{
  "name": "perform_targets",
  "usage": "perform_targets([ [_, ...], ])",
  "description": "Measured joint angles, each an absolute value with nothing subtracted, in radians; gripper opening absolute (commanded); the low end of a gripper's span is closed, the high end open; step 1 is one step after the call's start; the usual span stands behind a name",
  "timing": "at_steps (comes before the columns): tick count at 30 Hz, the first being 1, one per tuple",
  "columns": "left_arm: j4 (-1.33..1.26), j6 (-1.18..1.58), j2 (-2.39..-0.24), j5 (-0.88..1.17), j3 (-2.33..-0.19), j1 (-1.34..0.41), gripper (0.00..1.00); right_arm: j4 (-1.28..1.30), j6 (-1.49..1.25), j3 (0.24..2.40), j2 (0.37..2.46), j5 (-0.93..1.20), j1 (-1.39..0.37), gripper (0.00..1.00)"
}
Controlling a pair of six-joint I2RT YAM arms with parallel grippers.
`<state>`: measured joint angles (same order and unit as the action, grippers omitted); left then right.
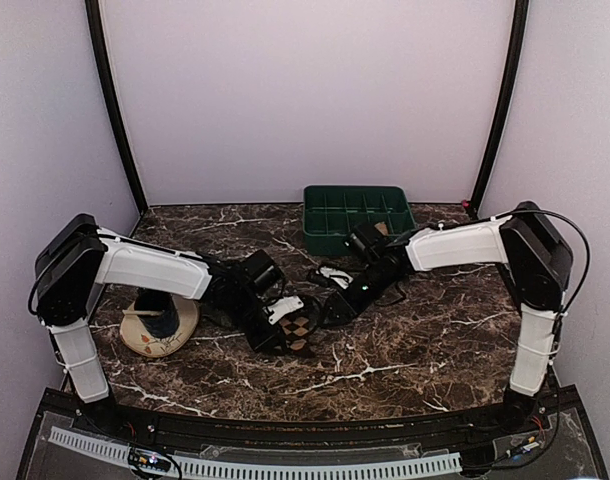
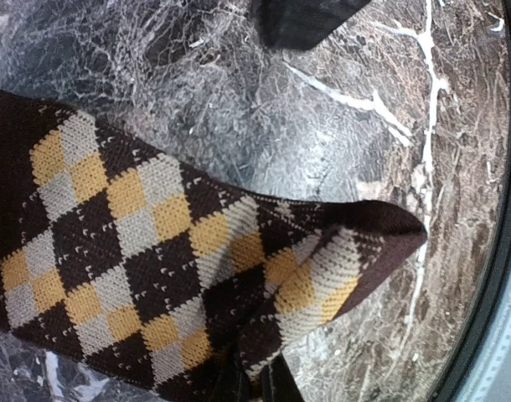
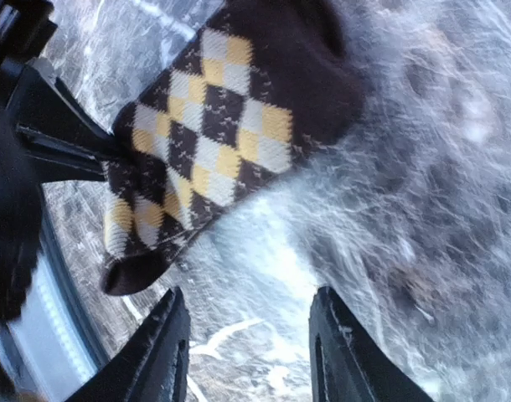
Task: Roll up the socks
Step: Roll the sock at the center of the board.
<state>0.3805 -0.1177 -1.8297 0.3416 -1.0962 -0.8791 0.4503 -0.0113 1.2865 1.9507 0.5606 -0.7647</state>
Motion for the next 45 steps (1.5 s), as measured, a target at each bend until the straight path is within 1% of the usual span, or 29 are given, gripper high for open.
perform_targets([
  [6,0.459,-0.118,-1.872,0.447,-1.161,-0.825,0.00,0.305,-0.040,1.106,1.765,0.419,-0.769,0.43],
  [10,0.504,-0.119,-1.888,0.525,-1.179,-0.782,0.00,0.222,-0.038,1.024,1.670,0.319,-0.793,0.43],
  [13,0.537,-0.120,-1.897,0.576,-1.185,-0.756,0.00,0.182,-0.018,0.991,1.629,0.249,-0.841,0.42],
  [22,0.617,-0.138,-1.963,0.709,-1.227,-0.701,0.00,0.090,0.124,0.921,1.572,0.008,-1.071,0.42],
  [28,0.655,-0.155,-1.989,0.771,-1.230,-0.680,0.00,0.055,0.229,0.922,1.577,-0.096,-1.169,0.42],
  [33,0.684,-0.173,-2.012,0.801,-1.240,-0.666,0.00,0.046,0.311,0.960,1.649,-0.152,-1.219,0.42],
  [45,0.697,-0.182,-2.029,0.846,-1.241,-0.644,0.00,0.045,0.445,1.045,1.782,-0.179,-1.271,0.42],
])
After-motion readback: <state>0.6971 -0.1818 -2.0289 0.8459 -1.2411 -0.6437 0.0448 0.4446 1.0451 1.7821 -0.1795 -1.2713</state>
